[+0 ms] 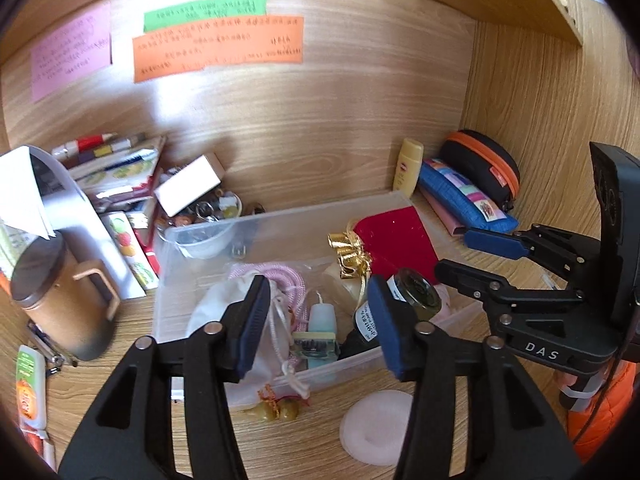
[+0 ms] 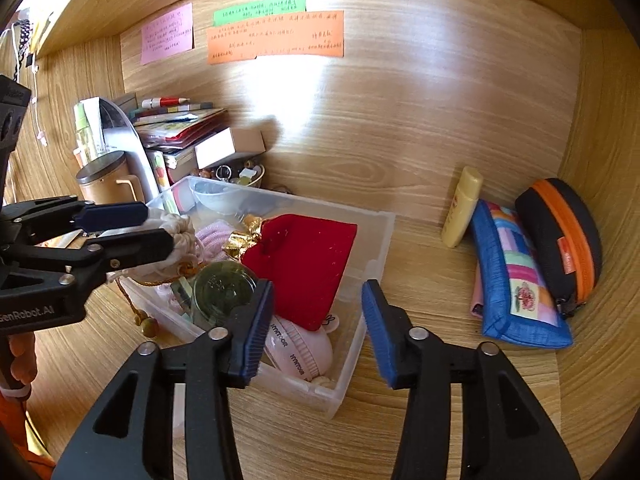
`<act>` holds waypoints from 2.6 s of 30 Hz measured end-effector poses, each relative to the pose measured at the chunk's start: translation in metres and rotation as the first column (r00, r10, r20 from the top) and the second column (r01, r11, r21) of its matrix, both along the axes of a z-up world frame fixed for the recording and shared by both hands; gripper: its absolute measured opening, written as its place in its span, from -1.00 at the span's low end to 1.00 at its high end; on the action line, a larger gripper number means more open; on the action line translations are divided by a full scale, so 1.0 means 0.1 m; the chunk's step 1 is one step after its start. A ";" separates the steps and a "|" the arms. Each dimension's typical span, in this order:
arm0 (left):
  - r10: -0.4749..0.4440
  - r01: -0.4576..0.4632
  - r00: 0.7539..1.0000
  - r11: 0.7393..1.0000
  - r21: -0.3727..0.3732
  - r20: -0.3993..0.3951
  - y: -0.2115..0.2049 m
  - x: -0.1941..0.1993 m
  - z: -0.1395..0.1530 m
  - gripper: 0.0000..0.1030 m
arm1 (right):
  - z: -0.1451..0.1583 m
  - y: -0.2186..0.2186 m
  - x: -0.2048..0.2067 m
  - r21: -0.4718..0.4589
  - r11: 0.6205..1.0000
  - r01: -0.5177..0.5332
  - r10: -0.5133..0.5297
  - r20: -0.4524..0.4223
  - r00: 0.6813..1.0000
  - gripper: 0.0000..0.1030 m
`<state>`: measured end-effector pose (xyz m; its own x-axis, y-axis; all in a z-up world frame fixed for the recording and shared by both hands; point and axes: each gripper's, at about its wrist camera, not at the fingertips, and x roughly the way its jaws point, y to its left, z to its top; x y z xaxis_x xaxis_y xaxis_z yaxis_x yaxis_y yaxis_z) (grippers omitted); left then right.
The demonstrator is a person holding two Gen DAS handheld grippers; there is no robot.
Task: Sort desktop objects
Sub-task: 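Release the seashell into the bin with the right tool while the left tool drops the dice block, then reach the right tool to the white round tin and grasp its rim, then grasp the yellow gourd pendant with the left tool while the right tool lifts the tin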
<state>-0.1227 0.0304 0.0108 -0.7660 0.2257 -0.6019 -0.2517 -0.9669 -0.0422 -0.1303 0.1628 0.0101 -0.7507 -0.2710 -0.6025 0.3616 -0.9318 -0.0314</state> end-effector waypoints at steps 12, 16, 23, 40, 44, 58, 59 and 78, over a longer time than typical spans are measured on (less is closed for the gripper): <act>0.086 -0.089 0.988 0.996 -0.021 -0.125 -0.21 0.41 0.13 0.54 | 0.13 -0.10 0.31 0.038 0.998 0.043 -0.041 -0.054 0.998 0.53; 0.124 -0.129 0.979 0.991 -0.022 -0.165 -0.33 0.58 0.16 0.84 | 0.15 -0.18 0.45 0.054 0.998 0.041 -0.038 -0.061 0.997 0.71; 0.164 -0.169 0.974 0.986 -0.014 -0.157 -0.57 0.80 0.08 0.94 | 0.07 -0.35 0.69 0.062 0.998 0.004 -0.001 -0.036 0.999 0.77; 0.187 -0.187 0.982 0.981 -0.044 0.014 -0.76 0.85 -0.49 0.94 | -0.60 -0.73 0.68 0.059 0.995 -0.075 0.062 0.197 0.978 0.77; 0.176 -0.174 0.983 0.984 -0.038 0.059 -0.76 0.78 -0.60 0.94 | -0.73 -0.79 0.58 0.045 0.996 -0.076 0.062 0.260 0.964 0.77; 0.154 -0.155 0.974 0.988 -0.003 0.168 -0.70 0.51 -0.82 0.94 | -0.85 -0.92 0.48 0.073 0.993 -0.091 0.067 0.285 0.956 0.62; 0.156 -0.158 0.973 0.987 -0.001 0.171 -0.70 0.51 -0.82 0.94 | -0.84 -0.92 0.48 0.066 0.993 -0.097 0.074 0.283 0.956 0.51; 0.179 -0.169 0.953 0.984 -0.058 0.243 -0.31 0.26 -0.91 0.95 | -0.68 -0.34 0.50 -0.032 0.996 -0.088 0.093 0.249 0.964 0.21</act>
